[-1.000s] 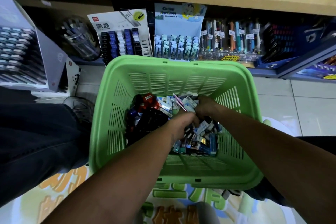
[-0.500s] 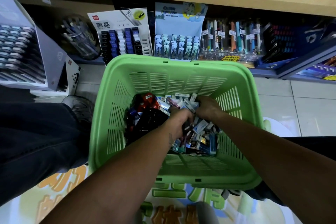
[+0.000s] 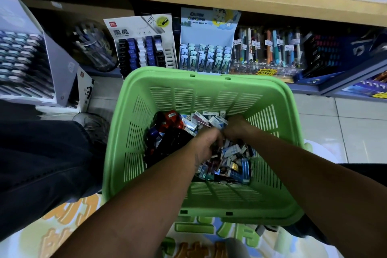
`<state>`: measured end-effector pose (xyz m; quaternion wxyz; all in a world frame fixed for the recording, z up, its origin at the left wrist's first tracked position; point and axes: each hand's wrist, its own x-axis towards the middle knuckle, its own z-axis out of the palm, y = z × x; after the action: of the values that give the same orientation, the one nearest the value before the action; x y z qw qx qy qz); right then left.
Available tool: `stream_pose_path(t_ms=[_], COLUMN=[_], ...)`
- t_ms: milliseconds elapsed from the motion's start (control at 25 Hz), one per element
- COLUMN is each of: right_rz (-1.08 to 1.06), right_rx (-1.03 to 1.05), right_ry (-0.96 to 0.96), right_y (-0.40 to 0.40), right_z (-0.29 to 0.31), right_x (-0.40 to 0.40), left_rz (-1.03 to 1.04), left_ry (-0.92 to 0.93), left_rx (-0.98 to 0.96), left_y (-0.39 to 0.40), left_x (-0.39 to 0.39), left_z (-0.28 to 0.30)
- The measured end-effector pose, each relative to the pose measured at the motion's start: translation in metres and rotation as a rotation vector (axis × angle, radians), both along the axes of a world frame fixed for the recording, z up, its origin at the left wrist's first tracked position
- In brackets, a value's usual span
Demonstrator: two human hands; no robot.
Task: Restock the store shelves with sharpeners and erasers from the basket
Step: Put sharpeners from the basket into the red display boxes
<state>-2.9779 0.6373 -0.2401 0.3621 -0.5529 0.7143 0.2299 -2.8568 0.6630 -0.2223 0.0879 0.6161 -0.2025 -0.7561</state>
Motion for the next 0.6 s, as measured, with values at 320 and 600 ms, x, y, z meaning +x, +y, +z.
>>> stream_pose_path(t_ms=[320, 600], right_rz=[-0.295, -0.228], right_rx=[-0.067, -0.114], right_ry=[-0.185, -0.185], right_y=[-0.003, -0.003], right_z=[-0.002, -0.002], right_x=[-0.002, -0.008], left_rz=[-0.024, -0.08], left_ry=[0.025, -0.013], left_rx=[-0.031, -0.048], left_y=[0.0, 0.0], left_x=[-0.003, -0.001], left_z=[0.005, -0.002])
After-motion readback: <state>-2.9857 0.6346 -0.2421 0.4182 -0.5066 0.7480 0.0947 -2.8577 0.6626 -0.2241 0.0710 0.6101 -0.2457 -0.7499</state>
